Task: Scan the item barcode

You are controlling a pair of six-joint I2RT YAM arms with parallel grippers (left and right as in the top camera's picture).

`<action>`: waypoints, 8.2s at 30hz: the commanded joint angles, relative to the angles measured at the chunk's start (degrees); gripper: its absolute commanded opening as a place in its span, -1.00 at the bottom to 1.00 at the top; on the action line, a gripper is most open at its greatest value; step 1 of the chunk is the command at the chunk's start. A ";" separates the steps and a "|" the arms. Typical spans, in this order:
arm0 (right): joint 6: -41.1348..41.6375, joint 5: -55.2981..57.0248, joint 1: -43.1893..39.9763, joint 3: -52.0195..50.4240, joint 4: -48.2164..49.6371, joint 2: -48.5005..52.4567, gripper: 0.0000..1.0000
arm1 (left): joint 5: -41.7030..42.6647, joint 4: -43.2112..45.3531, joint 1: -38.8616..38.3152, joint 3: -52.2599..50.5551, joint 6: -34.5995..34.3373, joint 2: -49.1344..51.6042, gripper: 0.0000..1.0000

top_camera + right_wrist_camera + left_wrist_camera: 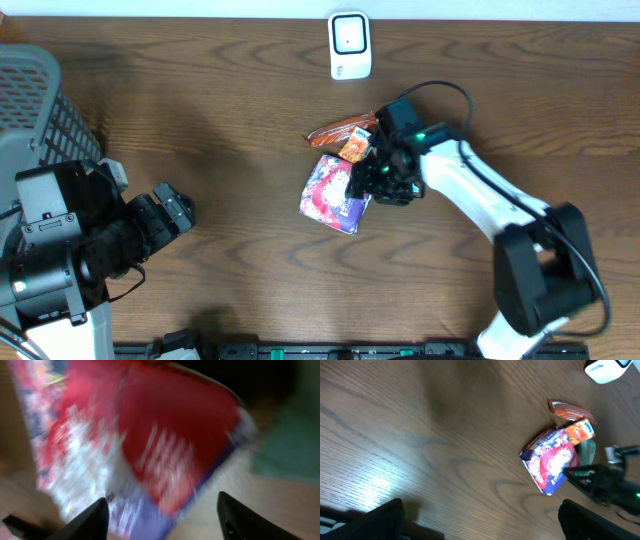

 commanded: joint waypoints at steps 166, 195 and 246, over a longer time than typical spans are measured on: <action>-44.76 -8.98 -31.63 1.90 -2.82 12.90 -0.70 | 0.72 -0.02 -0.02 0.22 -0.09 -0.04 0.95; 1.36 75.91 -11.78 13.49 -15.32 1.11 -0.98 | 0.72 -0.02 -0.02 0.22 -0.09 -0.04 0.96; -37.07 -6.38 -28.44 15.87 -15.37 3.63 0.51 | 0.72 -0.02 -0.02 0.22 -0.09 -0.04 0.96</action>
